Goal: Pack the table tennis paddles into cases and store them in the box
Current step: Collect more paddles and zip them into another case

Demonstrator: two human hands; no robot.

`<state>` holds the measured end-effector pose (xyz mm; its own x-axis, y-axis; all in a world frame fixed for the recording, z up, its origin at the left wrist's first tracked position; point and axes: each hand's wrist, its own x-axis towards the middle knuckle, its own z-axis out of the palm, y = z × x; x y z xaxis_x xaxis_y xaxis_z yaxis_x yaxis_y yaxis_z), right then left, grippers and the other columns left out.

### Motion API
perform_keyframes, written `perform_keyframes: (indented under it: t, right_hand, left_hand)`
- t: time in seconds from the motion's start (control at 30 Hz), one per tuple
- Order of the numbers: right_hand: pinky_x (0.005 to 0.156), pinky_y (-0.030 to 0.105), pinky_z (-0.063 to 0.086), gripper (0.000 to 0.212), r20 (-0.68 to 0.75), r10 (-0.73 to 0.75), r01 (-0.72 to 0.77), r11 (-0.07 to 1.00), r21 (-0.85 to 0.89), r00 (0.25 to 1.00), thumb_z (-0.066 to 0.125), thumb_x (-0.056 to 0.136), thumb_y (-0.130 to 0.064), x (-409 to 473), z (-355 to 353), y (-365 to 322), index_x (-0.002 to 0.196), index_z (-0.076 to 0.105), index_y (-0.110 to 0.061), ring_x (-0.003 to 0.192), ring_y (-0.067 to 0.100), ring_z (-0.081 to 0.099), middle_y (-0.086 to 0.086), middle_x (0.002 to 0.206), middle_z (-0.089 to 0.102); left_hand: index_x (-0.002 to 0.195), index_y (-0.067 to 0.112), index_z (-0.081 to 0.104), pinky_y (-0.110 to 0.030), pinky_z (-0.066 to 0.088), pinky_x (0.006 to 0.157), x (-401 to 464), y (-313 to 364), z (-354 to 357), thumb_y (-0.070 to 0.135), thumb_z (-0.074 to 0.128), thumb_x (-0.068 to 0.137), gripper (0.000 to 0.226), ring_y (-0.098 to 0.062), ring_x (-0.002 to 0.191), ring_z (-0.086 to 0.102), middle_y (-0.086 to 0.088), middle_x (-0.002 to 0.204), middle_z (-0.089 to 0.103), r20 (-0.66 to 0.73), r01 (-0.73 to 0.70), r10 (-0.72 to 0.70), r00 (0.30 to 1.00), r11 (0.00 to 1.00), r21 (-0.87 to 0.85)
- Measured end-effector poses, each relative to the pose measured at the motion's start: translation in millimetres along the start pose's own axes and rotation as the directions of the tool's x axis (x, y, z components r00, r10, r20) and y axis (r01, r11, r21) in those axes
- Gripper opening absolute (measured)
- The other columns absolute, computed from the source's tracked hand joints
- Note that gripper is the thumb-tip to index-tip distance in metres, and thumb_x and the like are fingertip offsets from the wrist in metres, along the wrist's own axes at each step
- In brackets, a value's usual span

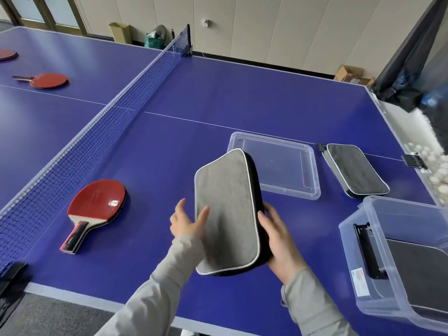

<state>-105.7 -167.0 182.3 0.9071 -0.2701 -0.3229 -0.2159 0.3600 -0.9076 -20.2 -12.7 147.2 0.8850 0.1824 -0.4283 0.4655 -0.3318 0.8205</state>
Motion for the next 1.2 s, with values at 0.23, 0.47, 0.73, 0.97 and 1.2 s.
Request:
perform_keyframes:
  t: [0.23,0.47,0.73,0.97,1.2]
  right_hand:
    - [0.085,0.016,0.05,0.036,-0.023,-0.158,0.147,0.955,-0.256,0.987,0.05,0.097,-0.015,-19.0,33.3,49.1,0.123,0.051,-0.039,0.113,0.002,0.06,-0.014,0.12,0.065]
    - [0.092,0.028,0.051,0.034,-0.011,-0.15,0.142,0.952,-0.271,0.989,0.052,0.097,-0.022,-22.4,40.9,59.7,0.125,0.051,-0.04,0.118,0.004,0.056,-0.018,0.122,0.063]
    - [0.091,0.01,0.042,0.034,-0.124,-0.163,0.113,0.936,-0.334,0.979,0.052,0.095,-0.015,-6.9,-1.0,62.3,0.123,0.053,-0.035,0.111,-0.005,0.057,-0.017,0.122,0.061]
    - [0.094,0.03,0.047,0.035,-0.358,0.07,-0.14,0.975,-0.173,0.931,0.053,0.094,-0.007,18.1,-84.3,86.5,0.127,0.057,-0.016,0.109,0.008,0.063,-0.006,0.118,0.067]
    - [0.088,0.035,0.05,0.024,-0.539,0.04,-0.337,0.818,-0.466,0.841,0.06,0.088,-0.006,34.8,-108.8,122.5,0.109,0.064,-0.016,0.094,0.022,0.064,0.002,0.099,0.068]
  left_hand:
    - [0.133,0.026,0.044,-0.018,0.051,0.055,-50.9,8.0,28.6,0.021,0.055,0.094,0.041,-0.003,0.056,0.063,0.013,0.079,0.068,0.461,0.105,0.085,0.883,0.922,-0.371]
    - [0.129,0.033,0.051,-0.02,0.054,0.06,-44.7,-6.5,5.5,0.022,0.054,0.094,0.037,0.002,0.064,0.064,0.007,0.097,0.065,0.498,0.056,0.11,0.86,0.95,-0.306]
    - [0.108,0.027,0.068,-0.014,0.051,0.06,0.1,-29.8,-35.1,0.016,0.056,0.093,0.022,0.003,0.072,0.065,0.012,0.079,0.07,0.358,-0.031,0.151,0.921,0.947,-0.321]
    - [0.089,0.024,0.067,-0.026,0.051,0.064,71.0,-82.1,-73.5,-0.011,0.058,0.077,0.038,-0.018,0.076,0.066,0.003,0.083,0.07,0.197,-0.009,0.021,0.98,0.998,-0.066]
    - [0.107,0.023,0.066,-0.028,0.045,0.073,108.4,-123.1,-67.6,0.002,0.065,0.077,0.037,-0.018,0.078,0.062,0.006,0.086,0.064,0.041,-0.019,0.01,0.999,0.974,0.224]
